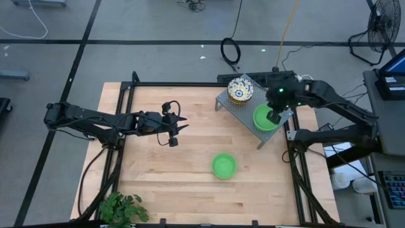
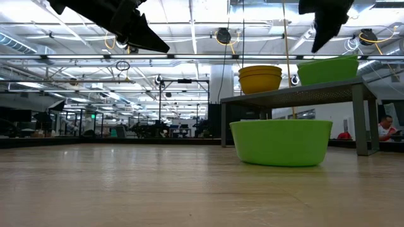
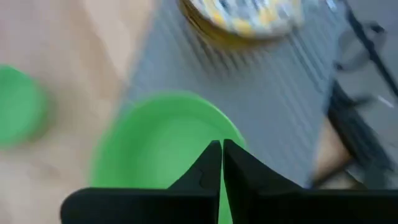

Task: Pick & Place Mini bowls
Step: Stack the bottom green bowl on the green bowl on the shelf, then stack the green bowl on the stacked green bowl on the shelf

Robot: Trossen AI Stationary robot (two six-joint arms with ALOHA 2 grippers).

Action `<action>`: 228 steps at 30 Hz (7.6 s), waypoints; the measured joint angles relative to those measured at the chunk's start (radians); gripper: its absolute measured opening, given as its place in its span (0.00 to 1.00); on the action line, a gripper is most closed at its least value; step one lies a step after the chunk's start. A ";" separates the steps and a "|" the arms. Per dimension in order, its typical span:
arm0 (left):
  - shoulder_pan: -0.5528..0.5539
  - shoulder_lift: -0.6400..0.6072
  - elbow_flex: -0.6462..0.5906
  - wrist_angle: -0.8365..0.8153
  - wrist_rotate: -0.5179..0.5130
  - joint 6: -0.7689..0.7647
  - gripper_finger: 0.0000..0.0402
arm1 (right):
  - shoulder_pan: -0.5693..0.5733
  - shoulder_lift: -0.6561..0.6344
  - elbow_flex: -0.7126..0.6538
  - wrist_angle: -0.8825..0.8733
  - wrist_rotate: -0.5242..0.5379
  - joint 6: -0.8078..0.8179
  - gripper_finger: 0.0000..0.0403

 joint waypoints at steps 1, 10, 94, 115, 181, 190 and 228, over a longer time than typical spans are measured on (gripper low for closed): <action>0.000 0.000 0.000 0.000 0.000 0.000 0.29 | 0.013 0.016 0.000 -0.028 0.050 0.008 0.01; 0.000 0.000 0.000 -0.006 0.000 -0.001 0.29 | 0.073 0.139 -0.001 -0.108 0.142 0.063 0.00; 0.000 0.000 0.000 -0.008 0.000 -0.012 0.29 | 0.741 0.672 -0.131 0.666 0.152 0.265 0.47; 0.000 0.000 0.000 -0.008 0.000 -0.011 0.29 | 0.731 0.668 -0.293 0.808 0.145 0.382 0.40; 0.000 0.000 0.000 -0.014 0.000 -0.010 0.29 | 0.730 0.663 -0.293 0.824 0.121 0.308 0.01; 0.000 0.000 0.000 -0.014 0.001 -0.010 0.29 | 0.731 0.663 -0.293 0.842 0.122 0.289 0.01; 0.000 0.000 0.000 -0.014 0.001 -0.010 0.29 | 0.731 0.664 -0.293 0.894 0.122 0.156 0.00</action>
